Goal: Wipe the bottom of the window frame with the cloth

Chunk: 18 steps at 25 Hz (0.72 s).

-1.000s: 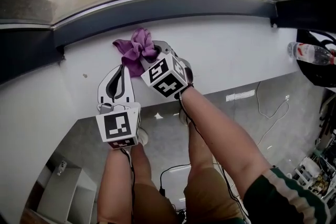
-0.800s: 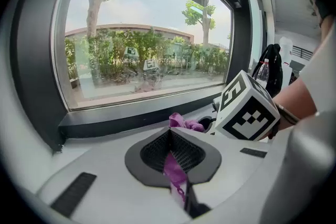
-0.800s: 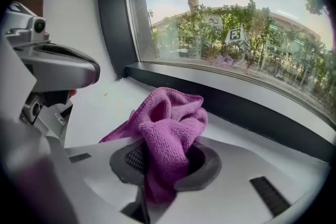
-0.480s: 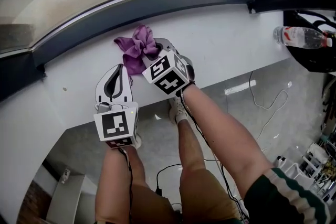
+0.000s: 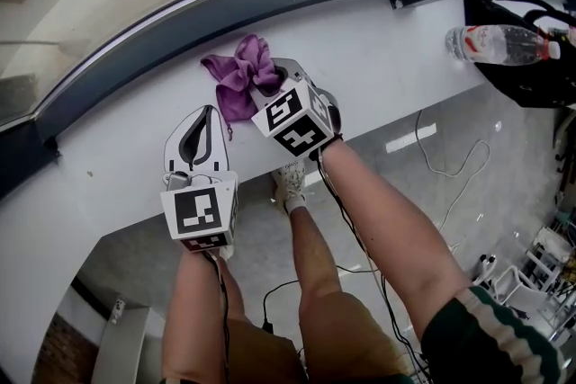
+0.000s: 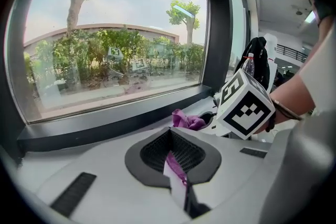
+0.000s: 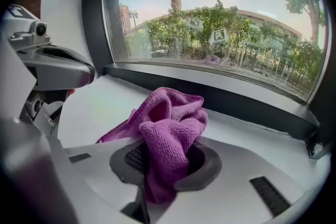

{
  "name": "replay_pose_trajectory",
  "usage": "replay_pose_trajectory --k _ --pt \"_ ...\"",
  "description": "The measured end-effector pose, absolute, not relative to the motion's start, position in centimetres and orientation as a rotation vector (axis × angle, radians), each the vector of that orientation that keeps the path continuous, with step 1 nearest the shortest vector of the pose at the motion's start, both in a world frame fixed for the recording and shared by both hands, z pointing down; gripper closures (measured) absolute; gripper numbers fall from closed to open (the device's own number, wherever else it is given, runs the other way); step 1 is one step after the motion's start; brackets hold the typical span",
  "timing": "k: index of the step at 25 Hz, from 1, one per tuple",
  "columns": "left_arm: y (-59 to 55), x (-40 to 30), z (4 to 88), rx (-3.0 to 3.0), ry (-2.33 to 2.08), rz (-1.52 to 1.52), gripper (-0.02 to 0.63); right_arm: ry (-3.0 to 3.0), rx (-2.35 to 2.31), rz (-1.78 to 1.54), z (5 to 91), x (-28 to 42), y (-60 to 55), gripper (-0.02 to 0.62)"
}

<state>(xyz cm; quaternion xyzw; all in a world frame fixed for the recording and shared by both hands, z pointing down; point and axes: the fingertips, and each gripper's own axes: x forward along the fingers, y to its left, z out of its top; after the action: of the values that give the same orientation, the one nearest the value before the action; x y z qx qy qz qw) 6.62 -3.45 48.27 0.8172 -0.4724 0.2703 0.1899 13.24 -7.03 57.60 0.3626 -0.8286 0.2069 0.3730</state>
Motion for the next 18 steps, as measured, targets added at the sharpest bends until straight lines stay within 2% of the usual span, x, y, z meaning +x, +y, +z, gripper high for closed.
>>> replay_pose_trajectory --k 18 --pt "-5.5 19.2 48.7 2.378 -1.19 0.755 0.597 -2.026 1.024 0.508 57.8 28.0 -9.1 0.489"
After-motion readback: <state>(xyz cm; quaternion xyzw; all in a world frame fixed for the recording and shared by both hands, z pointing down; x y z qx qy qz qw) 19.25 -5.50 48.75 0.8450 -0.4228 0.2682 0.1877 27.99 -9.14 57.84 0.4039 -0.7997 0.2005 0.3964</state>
